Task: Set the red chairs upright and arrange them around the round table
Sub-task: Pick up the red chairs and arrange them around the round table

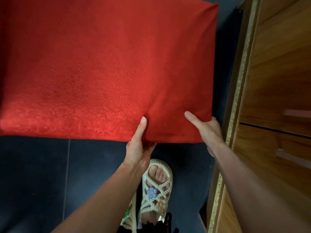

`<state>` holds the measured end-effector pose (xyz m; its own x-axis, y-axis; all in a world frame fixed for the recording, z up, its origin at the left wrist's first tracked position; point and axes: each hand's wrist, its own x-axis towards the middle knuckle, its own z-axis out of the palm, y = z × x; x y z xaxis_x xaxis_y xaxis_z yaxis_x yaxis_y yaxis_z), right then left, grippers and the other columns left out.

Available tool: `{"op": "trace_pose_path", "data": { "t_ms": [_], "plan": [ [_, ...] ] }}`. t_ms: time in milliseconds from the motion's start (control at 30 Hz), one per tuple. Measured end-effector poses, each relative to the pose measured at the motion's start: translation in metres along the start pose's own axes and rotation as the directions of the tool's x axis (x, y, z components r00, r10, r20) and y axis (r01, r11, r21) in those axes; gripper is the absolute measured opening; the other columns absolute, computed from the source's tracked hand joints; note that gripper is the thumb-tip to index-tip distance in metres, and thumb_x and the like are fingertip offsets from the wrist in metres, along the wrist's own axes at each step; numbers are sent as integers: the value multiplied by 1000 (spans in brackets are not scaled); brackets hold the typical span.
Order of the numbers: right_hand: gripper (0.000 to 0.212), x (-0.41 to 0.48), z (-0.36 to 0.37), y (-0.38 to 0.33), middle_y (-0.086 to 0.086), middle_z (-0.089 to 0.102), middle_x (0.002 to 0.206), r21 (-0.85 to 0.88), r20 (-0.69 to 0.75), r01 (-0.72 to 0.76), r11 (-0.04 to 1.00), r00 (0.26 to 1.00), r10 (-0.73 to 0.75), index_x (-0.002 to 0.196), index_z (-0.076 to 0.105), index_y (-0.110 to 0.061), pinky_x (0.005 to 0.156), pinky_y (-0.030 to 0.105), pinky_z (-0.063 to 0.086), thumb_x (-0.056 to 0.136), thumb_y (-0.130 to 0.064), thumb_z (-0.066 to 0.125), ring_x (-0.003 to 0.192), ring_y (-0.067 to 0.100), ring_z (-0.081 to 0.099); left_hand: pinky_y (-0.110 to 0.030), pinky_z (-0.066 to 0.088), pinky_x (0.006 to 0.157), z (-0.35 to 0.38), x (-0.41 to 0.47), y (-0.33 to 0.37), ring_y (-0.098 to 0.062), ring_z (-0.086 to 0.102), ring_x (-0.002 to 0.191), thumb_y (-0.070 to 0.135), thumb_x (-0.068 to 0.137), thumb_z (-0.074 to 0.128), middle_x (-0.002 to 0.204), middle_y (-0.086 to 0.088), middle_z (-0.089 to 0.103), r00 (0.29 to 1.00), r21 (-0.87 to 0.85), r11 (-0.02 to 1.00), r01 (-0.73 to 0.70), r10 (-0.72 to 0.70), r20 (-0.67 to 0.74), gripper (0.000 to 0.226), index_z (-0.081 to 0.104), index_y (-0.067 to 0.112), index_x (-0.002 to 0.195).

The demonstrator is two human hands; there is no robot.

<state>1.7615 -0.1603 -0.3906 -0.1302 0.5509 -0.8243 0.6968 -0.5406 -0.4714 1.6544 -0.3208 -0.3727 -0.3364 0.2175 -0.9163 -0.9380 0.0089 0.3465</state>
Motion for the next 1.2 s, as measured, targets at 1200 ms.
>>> {"op": "trace_pose_path", "data": {
  "t_ms": [1200],
  "plan": [
    [106, -246, -54, -73, 5, 69, 106, -159, -275, -9, 987, 961, -35, 111, 66, -8, 88, 37, 54, 33, -79, 77, 97, 24, 65, -23, 57, 58, -6, -231, 64, -6, 72, 80, 49, 62, 79, 95, 5, 75, 994, -96, 992, 86, -92, -56, 58, 60, 20, 107]
  ]
}}
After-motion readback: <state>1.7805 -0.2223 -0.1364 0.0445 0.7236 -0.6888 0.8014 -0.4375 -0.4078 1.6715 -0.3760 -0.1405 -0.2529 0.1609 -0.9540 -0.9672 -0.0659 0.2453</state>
